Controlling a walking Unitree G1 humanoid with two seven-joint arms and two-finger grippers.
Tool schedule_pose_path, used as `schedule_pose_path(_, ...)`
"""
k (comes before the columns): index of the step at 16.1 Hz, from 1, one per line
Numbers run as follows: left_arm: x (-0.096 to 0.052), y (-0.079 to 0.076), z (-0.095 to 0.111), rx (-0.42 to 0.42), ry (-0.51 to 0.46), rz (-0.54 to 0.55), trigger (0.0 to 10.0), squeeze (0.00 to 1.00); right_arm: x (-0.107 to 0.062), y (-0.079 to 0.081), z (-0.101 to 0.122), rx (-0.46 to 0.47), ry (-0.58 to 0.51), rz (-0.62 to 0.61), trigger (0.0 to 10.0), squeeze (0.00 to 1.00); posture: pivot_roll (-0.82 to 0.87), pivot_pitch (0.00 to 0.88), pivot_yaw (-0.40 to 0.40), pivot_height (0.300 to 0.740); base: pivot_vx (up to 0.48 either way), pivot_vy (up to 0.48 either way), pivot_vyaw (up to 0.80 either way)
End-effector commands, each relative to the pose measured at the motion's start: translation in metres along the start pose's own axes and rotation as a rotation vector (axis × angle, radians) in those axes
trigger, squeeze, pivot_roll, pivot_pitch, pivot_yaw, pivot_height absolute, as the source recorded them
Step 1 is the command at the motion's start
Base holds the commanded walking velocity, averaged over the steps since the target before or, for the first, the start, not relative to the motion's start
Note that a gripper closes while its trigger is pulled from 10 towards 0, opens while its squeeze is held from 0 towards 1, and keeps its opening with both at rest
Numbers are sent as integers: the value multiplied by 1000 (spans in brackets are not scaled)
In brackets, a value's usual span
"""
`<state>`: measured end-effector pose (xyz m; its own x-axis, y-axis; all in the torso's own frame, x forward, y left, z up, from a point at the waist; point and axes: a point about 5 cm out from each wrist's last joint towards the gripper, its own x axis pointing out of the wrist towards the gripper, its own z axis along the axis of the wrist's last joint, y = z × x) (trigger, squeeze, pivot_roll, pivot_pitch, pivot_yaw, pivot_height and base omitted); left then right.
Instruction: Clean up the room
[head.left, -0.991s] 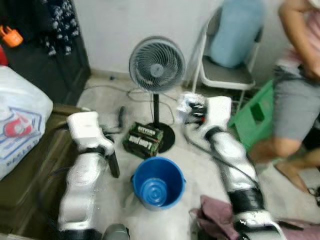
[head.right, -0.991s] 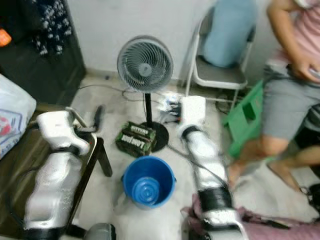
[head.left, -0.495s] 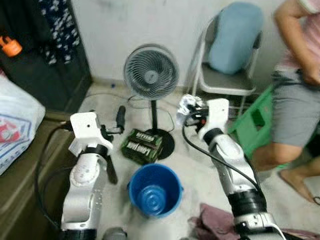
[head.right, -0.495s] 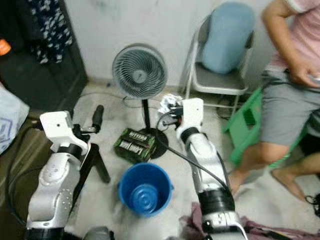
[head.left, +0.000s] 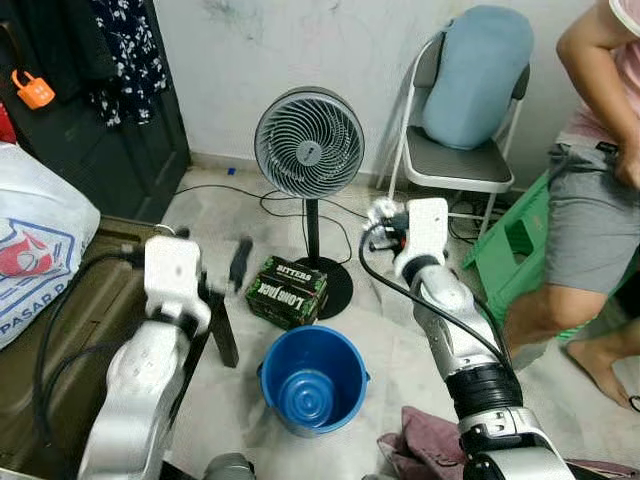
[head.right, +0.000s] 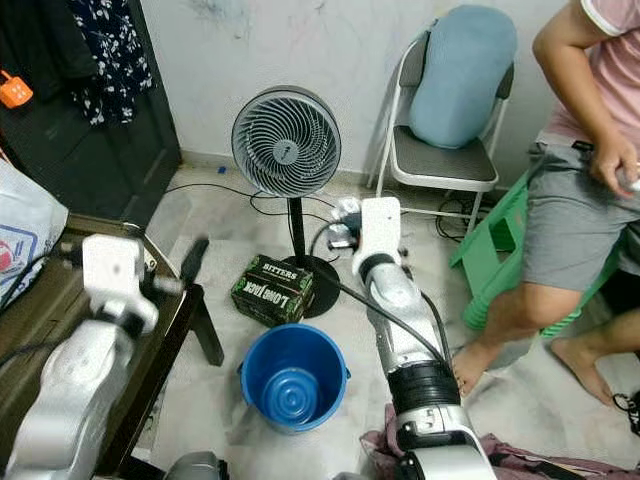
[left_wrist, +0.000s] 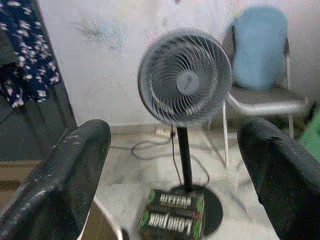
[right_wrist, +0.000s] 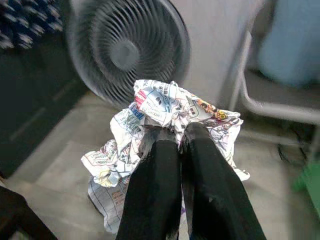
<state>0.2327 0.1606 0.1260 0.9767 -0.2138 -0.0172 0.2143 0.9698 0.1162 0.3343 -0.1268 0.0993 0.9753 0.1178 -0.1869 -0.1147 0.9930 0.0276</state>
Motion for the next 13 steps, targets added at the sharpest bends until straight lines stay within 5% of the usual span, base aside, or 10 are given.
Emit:
schedule_pose_path(1,-9,-8,0,34,8,-58,10000,0,0,-7,-8,1,54,-42,10000,0,89,58,-58,740,0,0,0)
schedule_pose_path(13,-103,4,7,131,217,-139,10000,0,-2,42,-72,33,314,31,10000,0,286,228,102,740,0,0,0)
